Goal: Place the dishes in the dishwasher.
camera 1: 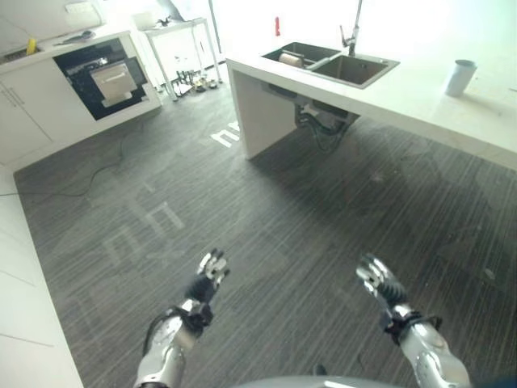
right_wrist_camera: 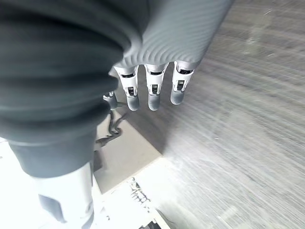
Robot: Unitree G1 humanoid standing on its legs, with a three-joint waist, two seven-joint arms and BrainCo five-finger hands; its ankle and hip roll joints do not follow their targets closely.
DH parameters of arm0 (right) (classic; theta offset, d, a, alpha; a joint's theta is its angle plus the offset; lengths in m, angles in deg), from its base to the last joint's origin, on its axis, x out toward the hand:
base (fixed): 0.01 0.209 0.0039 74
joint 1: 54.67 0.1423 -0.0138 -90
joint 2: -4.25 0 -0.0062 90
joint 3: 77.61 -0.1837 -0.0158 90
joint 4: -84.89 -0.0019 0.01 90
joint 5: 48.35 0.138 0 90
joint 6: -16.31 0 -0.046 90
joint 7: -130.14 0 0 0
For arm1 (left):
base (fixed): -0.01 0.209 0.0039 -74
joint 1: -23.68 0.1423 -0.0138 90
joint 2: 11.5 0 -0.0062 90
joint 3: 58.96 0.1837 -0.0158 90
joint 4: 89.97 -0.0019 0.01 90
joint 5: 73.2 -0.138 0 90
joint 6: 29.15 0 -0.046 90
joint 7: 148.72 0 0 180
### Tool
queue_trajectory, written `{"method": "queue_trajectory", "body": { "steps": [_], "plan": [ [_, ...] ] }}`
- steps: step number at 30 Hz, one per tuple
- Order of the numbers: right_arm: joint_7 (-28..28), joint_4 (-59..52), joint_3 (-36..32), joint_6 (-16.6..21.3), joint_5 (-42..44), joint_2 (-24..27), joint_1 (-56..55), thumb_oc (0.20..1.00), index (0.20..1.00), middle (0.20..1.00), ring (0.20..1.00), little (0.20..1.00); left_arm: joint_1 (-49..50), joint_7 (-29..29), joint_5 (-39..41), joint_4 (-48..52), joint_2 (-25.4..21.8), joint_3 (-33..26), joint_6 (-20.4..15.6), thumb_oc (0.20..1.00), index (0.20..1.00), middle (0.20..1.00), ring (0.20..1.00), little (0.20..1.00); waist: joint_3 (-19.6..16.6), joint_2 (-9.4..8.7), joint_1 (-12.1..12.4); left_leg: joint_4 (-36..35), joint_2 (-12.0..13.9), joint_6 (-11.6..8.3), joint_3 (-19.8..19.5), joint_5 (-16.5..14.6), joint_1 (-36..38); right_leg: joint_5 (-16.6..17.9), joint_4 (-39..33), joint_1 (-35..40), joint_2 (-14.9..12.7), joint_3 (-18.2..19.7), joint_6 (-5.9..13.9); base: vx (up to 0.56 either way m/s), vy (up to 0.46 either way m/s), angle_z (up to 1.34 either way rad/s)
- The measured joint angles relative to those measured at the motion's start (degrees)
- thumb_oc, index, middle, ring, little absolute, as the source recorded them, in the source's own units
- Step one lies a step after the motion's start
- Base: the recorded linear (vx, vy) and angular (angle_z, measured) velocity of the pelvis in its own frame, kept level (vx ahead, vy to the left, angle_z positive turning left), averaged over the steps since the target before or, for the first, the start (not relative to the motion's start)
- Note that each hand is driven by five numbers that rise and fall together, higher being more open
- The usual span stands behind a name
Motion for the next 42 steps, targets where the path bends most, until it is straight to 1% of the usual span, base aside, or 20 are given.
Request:
{"method": "queue_trajectory", "body": {
  "steps": [2,4,6,8,12,15,16,19,27,31,33,36,39,40,41,42],
  "plan": [
    [0.30,-0.20,0.07,-0.02,-0.04,0.02,-0.13,1.000,1.000,1.000,1.000,1.000,0.00,-0.41,0.00,0.49,-1.08,0.01,-0.48,1.000,1.000,1.000,1.000,1.000,0.52,-0.30,-0.07,0.00,-0.05,-0.27,-0.03,-0.18,-0.04,-0.02,0.00,-0.02,-0.06,-0.04,0.04,0.00,0.000,0.00],
    [1.44,-1.90,0.02,0.19,-0.05,0.24,-0.18,1.000,1.000,1.000,1.000,1.000,0.59,-0.30,0.23,3.97,-1.20,0.01,-1.55,1.000,1.000,1.000,1.000,1.000,0.83,-1.00,-0.04,0.00,-0.05,-0.26,-0.11,-0.18,-0.07,-0.01,0.00,-0.01,-0.09,-0.14,0.02,0.00,0.000,0.00],
    [2.64,-4.65,0.07,0.43,-0.05,0.20,-0.51,1.000,1.000,1.000,1.000,1.000,0.81,0.04,0.48,5.58,-0.68,0.05,-2.59,1.000,1.000,1.000,1.000,1.000,0.83,-1.06,-0.03,0.00,-0.13,-0.26,-0.11,-0.18,-0.08,0.00,0.00,-0.01,-0.17,-0.16,0.01,0.00,0.000,0.00],
    [4.26,-7.93,0.02,1.22,-0.05,0.25,-1.66,1.000,1.000,1.000,1.000,1.000,2.17,0.24,0.47,7.55,-0.69,-0.11,-4.53,1.000,1.000,1.000,1.000,1.000,0.83,-1.18,0.00,0.00,-0.12,-0.27,-0.20,-0.19,-0.10,0.09,0.00,0.02,-0.19,-0.26,-0.12,0.00,0.000,0.00],
    [6.35,-10.22,0.01,1.59,-0.08,0.28,-2.72,1.000,1.000,1.000,1.000,1.000,3.66,0.35,0.44,10.04,-0.83,-0.23,-6.11,1.000,1.000,1.000,1.000,1.000,0.90,-1.50,0.08,0.00,-0.17,-0.26,-0.37,-0.21,-0.17,0.16,0.01,0.05,-0.28,-0.53,-0.24,0.01,0.013,0.03],
    [6.85,-10.22,0.02,1.69,-0.18,0.33,-2.72,1.000,1.000,1.000,1.000,1.000,4.27,0.63,0.44,11.16,-1.04,-0.22,-6.52,1.000,1.000,1.000,1.000,1.000,0.92,-1.95,0.16,0.00,-0.23,-0.27,-0.43,-0.21,-0.22,0.16,0.01,0.07,-0.39,-0.78,-0.23,0.00,0.002,0.02],
    [6.97,-10.28,0.02,2.36,-0.20,0.61,-2.66,1.000,1.000,1.000,1.000,1.000,4.27,0.65,0.44,11.16,-1.27,-0.22,-6.53,1.000,1.000,1.000,1.000,1.000,0.89,-2.35,0.25,0.00,-0.24,-0.28,-0.52,-0.22,-0.31,0.15,0.01,0.08,-0.42,-1.15,-0.21,-0.01,0.013,0.07],
    [6.94,-10.28,0.13,2.50,-0.09,1.02,-2.67,1.000,1.000,1.000,1.000,1.000,4.27,0.66,0.45,11.16,-1.46,-0.22,-6.56,1.000,1.000,1.000,1.000,1.000,0.89,-2.42,0.39,0.00,-0.26,-0.27,-0.51,-0.22,-0.31,0.17,0.01,0.08,-0.46,-1.24,-0.22,0.00,0.005,0.02],
    [6.16,-12.41,0.31,3.92,-0.08,1.50,-2.34,1.000,1.000,1.000,1.000,1.000,3.42,0.57,-0.03,11.94,-2.19,-0.15,-7.56,1.000,1.000,1.000,1.000,1.000,0.89,-2.37,0.02,0.00,-0.25,-0.27,-0.49,-0.21,-0.30,0.16,0.01,0.08,-0.43,-1.15,-0.21,0.00,-0.014,0.00],
    [5.13,-12.46,0.28,5.43,-1.31,1.70,-2.62,1.000,1.000,1.000,1.000,1.000,2.91,0.61,-0.02,15.54,-2.18,-0.12,-7.89,1.000,1.000,1.000,1.000,1.000,0.86,-2.31,-0.31,0.01,-0.12,-0.06,-0.27,-0.05,-0.21,0.06,0.01,0.07,-0.26,-0.85,-0.07,0.00,-0.113,-0.03],
    [5.07,-12.48,0.41,5.92,-1.59,2.21,-2.52,1.000,1.000,1.000,1.000,1.000,2.03,0.62,-0.05,15.59,-2.20,-0.02,-7.98,1.000,1.000,1.000,1.000,1.000,0.86,-2.22,-0.43,0.02,0.01,-0.10,-0.24,-0.03,-0.20,0.03,0.01,0.07,-0.14,-0.76,-0.04,0.01,-0.160,-0.03],
    [5.12,-13.93,0.49,6.00,-1.76,3.53,-2.39,1.000,1.000,1.000,1.000,1.000,1.07,0.67,-0.03,15.59,-2.21,0.01,-8.05,1.000,1.000,1.000,1.000,1.000,0.91,-1.98,-0.48,0.02,0.18,-0.32,-0.09,-0.13,-0.14,-0.04,0.00,-0.02,0.13,-0.22,0.00,0.02,-0.158,-0.06],
    [5.31,-15.27,0.58,6.34,-1.75,3.61,-2.27,1.000,1.000,1.000,1.000,1.000,0.92,1.43,-0.04,15.59,-2.20,0.06,-8.05,1.000,1.000,1.000,1.000,1.000,0.90,-1.77,-1.02,0.36,0.44,-0.24,0.05,0.07,0.00,-0.39,0.00,-0.04,0.46,0.15,0.24,0.04,-0.257,-0.09],
    [5.93,-15.30,0.65,6.34,-1.76,3.67,-2.23,1.000,1.000,1.000,1.000,1.000,1.21,1.94,-0.04,15.59,-2.21,0.08,-8.05,1.000,1.000,1.000,1.000,1.000,0.99,-1.89,-1.07,1.50,0.80,-1.11,1.13,-0.28,-0.20,-0.79,-0.01,-0.08,0.77,0.69,0.16,-0.02,-0.292,-0.16],
    [6.42,-14.93,0.83,6.54,-1.69,3.73,-1.88,1.000,1.000,1.000,1.000,1.000,1.66,2.19,-0.03,15.23,-2.50,0.02,-8.44,1.000,1.000,1.000,1.000,1.000,1.39,-2.68,-0.91,8.41,1.16,-3.78,1.31,-2.24,-3.33,-1.54,0.99,-1.15,1.13,0.94,-1.05,-0.03,-0.325,-0.12],
    [6.81,-14.58,0.89,6.57,-1.72,3.61,-1.40,1.000,1.000,1.000,1.000,1.000,0.31,2.28,-0.02,14.80,-3.26,0.08,-8.65,1.000,1.000,1.000,1.000,1.000,2.33,-4.63,-1.18,21.19,1.52,-5.35,1.72,-3.64,-10.17,-2.85,3.57,-3.18,-0.59,2.05,-3.14,0.00,-0.139,0.02]
  ]
}}
